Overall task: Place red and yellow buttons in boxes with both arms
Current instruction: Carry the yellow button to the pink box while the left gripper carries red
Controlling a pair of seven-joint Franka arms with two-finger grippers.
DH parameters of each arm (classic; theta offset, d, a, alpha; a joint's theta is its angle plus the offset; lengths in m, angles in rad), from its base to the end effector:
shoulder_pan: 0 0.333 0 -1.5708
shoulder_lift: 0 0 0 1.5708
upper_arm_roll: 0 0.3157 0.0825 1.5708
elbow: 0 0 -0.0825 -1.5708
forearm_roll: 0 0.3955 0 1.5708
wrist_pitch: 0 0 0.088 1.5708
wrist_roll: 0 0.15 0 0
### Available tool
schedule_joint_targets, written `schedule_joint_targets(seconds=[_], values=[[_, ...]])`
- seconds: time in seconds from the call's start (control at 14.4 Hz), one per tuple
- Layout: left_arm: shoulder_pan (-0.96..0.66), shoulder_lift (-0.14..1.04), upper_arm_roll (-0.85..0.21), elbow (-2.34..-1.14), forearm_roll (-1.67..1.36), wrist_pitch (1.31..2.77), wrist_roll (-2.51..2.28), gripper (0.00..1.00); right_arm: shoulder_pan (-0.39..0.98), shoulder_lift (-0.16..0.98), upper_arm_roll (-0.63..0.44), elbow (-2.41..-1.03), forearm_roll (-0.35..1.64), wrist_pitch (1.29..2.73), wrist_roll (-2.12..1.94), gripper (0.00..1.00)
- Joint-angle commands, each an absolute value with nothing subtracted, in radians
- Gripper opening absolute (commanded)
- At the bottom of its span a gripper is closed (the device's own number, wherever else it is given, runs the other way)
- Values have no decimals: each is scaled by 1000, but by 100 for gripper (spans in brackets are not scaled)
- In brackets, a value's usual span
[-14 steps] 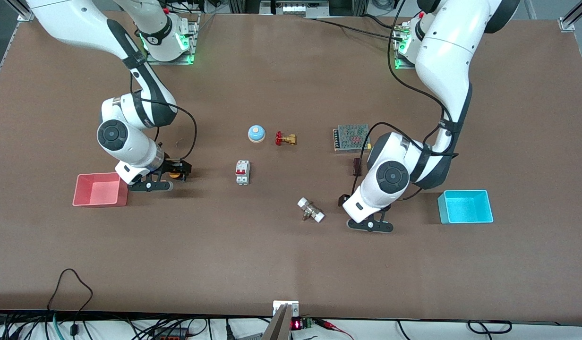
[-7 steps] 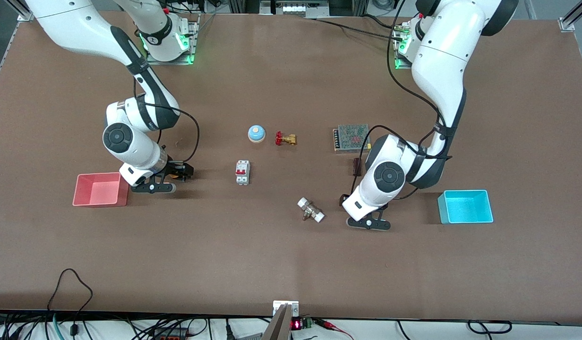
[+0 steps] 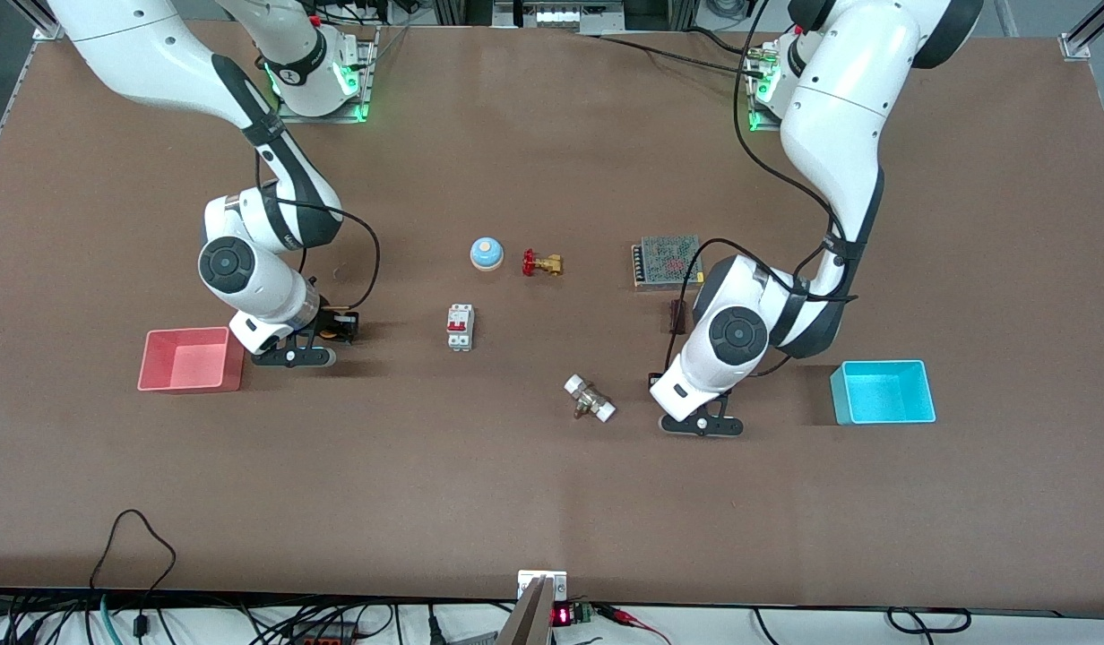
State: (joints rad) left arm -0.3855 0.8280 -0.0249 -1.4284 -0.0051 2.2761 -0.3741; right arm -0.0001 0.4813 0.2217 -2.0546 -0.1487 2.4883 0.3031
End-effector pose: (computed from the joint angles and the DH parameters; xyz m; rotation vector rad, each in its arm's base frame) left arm 0.6773 -0.2922 0.1511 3.1132 -0.0386 0.0155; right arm 0.5805 0.1319 0.1492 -3.1355 -0.0243 0.0528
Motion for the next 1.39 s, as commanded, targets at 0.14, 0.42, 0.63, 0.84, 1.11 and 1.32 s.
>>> schedule_joint_targets(seconds=[0.14,0.42,0.63,0.84,1.11,1.32], values=[[-341,735,8,-1350,9,2068,-377,19,-18,425,230,-1993,-166,2397,296,1],[-288,646,99,-1341,38,1889,-355,19,-144,310,227,-1930,-166,2194,71,2],[-192,652,137,-1347,67,1862,-207,19,-216,301,164,-1905,-161,2192,-139,2],[-111,687,133,-1374,67,1931,-123,19,-224,374,89,-1855,-147,2235,-236,2],[-61,687,130,-1515,58,2119,-55,19,-244,469,81,-1856,-149,2358,-241,2],[-57,681,127,-1572,54,2160,-49,20,-244,517,81,-1855,-156,2402,-241,2]])
